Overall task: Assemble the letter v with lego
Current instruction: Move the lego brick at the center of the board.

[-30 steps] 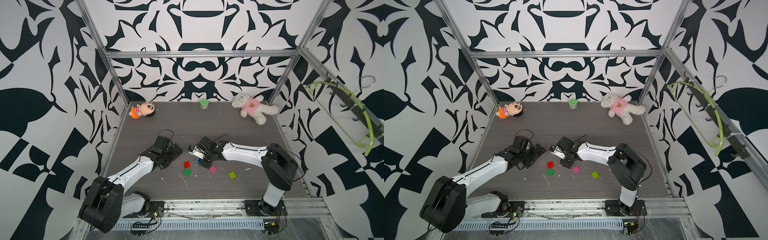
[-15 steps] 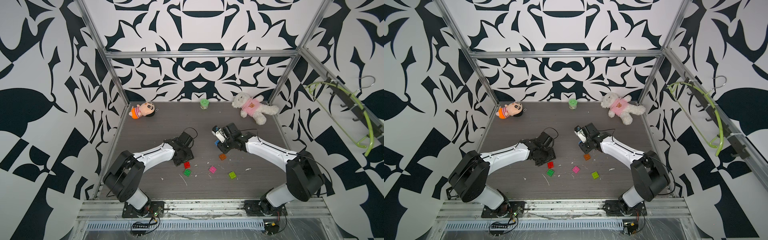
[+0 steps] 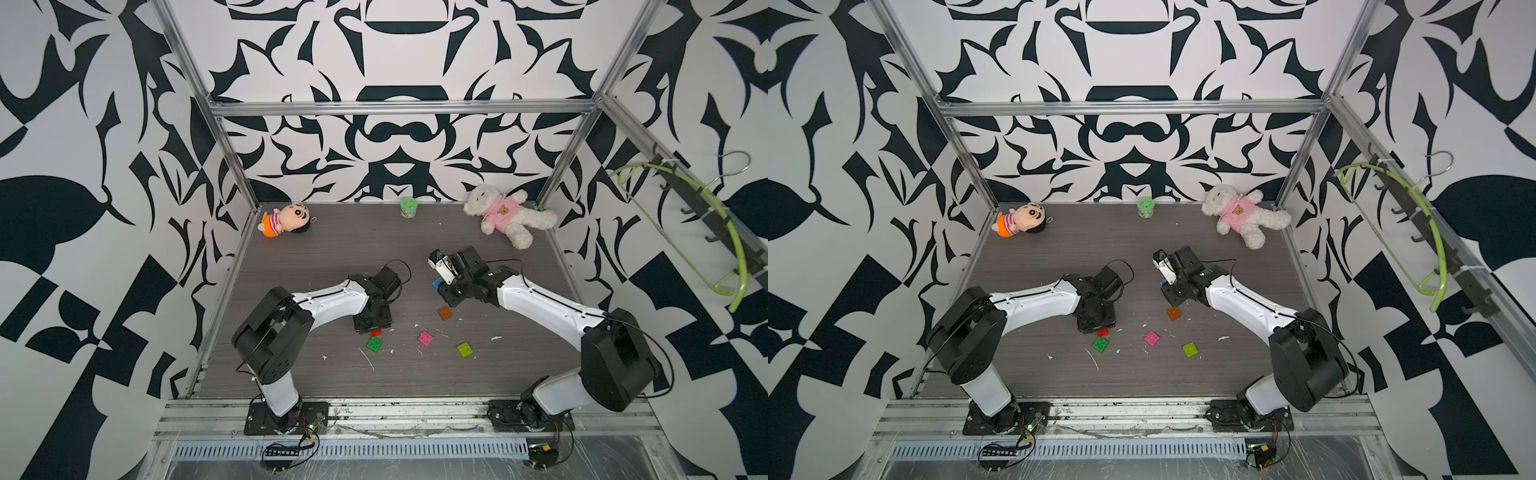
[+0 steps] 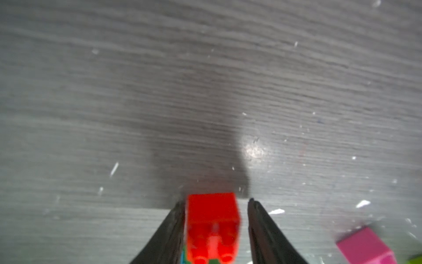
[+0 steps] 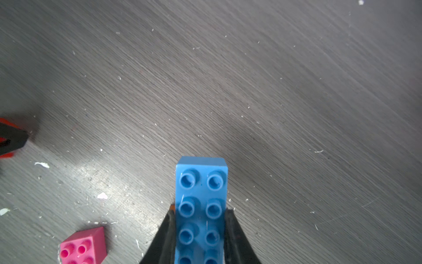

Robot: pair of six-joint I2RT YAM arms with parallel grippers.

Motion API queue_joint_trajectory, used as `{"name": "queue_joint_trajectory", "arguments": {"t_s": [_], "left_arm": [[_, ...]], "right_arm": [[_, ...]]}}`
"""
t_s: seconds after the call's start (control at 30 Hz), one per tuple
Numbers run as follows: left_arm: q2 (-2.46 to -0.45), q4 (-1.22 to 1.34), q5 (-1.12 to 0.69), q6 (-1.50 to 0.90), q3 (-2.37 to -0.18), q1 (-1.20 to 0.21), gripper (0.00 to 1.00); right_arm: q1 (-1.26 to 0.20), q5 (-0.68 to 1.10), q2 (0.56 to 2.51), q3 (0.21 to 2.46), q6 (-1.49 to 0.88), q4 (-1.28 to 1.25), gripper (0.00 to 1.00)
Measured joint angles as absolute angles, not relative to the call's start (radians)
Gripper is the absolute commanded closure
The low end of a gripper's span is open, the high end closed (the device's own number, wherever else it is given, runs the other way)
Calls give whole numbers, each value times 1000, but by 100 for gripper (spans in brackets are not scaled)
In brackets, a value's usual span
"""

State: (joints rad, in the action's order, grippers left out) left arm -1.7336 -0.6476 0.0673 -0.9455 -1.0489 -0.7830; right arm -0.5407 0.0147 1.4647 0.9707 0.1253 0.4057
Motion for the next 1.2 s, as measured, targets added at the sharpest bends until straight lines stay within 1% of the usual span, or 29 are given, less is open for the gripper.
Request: {"name": "queue_joint_trajectory", "arguments": {"t_s": [0.07, 0.1, 0.17, 0.3, 0.37, 0.43, 0.47, 0.5, 0.6, 0.63, 0.7, 0.77, 0.87, 0.9, 1.0, 1.1, 1.2], "left_arm": [[-1751, -650, 67, -938, -1067, -783, 68], [-1756, -651, 67, -934, -1075, -783, 69], [-1774, -652, 67, -920, -1098, -783, 74], [-1839, -660, 76, -897, -1185, -783, 72], [-1891, -665, 82, -873, -1258, -780, 67], [-1945, -671, 88, -839, -1337, -780, 65], [-1969, -670, 89, -818, -1372, -779, 62], [-1987, -670, 90, -804, -1397, -779, 58], [-2019, -677, 91, -744, -1442, -777, 35], [-2020, -679, 91, -728, -1444, -775, 30], [-2016, -686, 89, -712, -1442, -765, 27], [-1994, -673, 85, -694, -1416, -745, 16], [-1886, -646, 69, -692, -1311, -689, 16], [-1833, -635, 61, -690, -1268, -663, 11], [-1634, -581, 21, -702, -1124, -562, 6], [-1456, -511, -25, -716, -997, -449, 2], [-1353, -472, -52, -733, -916, -380, 0]], "right_arm": [[-541, 10, 1452, 970, 125, 405, 98], [-541, 9, 1447, 968, 124, 405, 98], [-541, 6, 1437, 965, 122, 405, 99], [-541, 7, 1432, 957, 122, 403, 100], [-541, 12, 1428, 946, 122, 398, 100], [-541, 19, 1418, 931, 122, 392, 100], [-541, 22, 1412, 923, 123, 390, 100], [-541, 24, 1407, 917, 123, 390, 100], [-541, 28, 1391, 902, 132, 386, 100], [-541, 31, 1386, 899, 138, 383, 100], [-541, 39, 1375, 891, 152, 374, 100], [-541, 59, 1359, 879, 177, 358, 100], [-541, 114, 1344, 874, 223, 345, 100], [-541, 137, 1345, 875, 238, 339, 100], [-555, 212, 1382, 908, 293, 355, 100], [-617, 260, 1487, 1004, 374, 385, 100], [-677, 313, 1589, 1089, 486, 401, 100]]}}
